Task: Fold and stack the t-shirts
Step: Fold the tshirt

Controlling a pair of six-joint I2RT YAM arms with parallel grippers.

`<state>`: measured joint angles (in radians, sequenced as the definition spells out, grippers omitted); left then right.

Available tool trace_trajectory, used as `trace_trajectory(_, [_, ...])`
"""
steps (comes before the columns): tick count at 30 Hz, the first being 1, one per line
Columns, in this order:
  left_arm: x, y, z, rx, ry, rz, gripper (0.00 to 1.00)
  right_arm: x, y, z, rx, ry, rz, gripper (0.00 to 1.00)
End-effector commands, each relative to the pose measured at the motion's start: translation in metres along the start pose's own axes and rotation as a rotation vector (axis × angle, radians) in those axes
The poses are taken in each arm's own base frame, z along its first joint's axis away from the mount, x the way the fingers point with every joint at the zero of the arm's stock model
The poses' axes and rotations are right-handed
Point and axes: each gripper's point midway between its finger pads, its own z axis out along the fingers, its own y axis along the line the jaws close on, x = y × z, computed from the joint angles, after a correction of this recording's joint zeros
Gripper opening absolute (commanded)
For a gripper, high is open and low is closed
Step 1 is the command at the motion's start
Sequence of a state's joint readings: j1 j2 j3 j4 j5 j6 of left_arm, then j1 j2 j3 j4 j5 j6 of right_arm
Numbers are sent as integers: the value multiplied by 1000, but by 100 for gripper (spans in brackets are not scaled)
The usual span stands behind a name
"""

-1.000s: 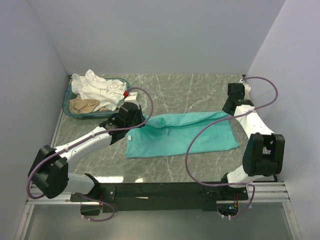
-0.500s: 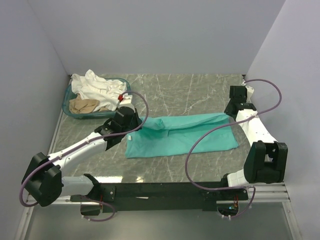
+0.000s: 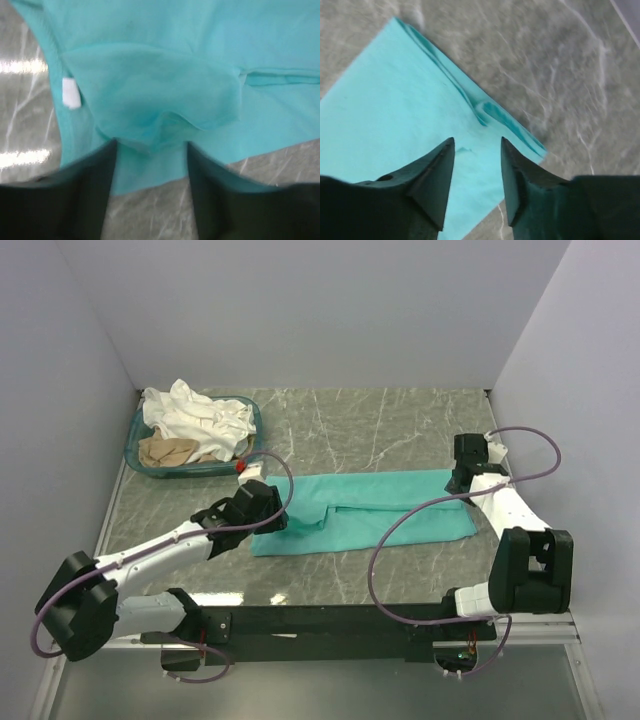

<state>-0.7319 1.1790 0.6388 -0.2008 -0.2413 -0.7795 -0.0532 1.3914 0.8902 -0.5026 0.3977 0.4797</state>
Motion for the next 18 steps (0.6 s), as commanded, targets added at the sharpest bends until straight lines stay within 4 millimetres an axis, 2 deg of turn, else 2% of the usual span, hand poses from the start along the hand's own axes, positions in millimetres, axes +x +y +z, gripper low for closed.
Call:
trace_trajectory(1, [-7, -3, -24, -20, -42, -57, 69, -9, -19, -14, 76, -52, 111, 50])
trace_trajectory(2, [-6, -1, -29, -34, -40, -60, 88, -11, -22, -17, 86, -65, 119, 55])
trace_trajectory(4, [-15, -9, -39, -2, -69, -74, 99, -18, -25, -27, 81, -84, 137, 77])
trace_trajectory(5, [-20, -16, -43, 31, -86, -83, 99, -19, -24, -30, 67, -87, 142, 82])
trace_trajectory(8, [-23, -30, -43, 92, -82, -71, 99, -27, -16, -44, -4, -106, 140, 85])
trace_trajectory(11, [-28, -47, -35, 119, -70, -49, 99, -28, 8, -55, -176, -106, 100, 87])
trace_trajectory(12, [-22, -49, -24, 103, -41, -32, 99, -22, 27, -61, -298, -81, 71, 87])
trace_trajectory(13, [-29, -60, -21, 125, -52, -32, 99, -20, 40, -61, -375, -80, 39, 87])
trace_trajectory(14, [-28, -64, -16, 131, -38, -27, 99, -17, 50, -63, -430, -60, 23, 88])
trace_trajectory(15, [-19, -64, -2, 107, -6, -16, 99, -13, 56, -63, -460, -40, 14, 88])
trace_trajectory(16, [-23, -73, 2, 122, -3, -20, 99, -6, 71, -62, -529, 6, -6, 88])
trace_trajectory(17, [-20, -76, 8, 125, 14, -9, 99, -4, 75, -59, -540, 27, -11, 88])
trace_trajectory(18, [-7, -78, 19, 128, 64, 5, 99, 2, 80, -51, -541, 64, -20, 88])
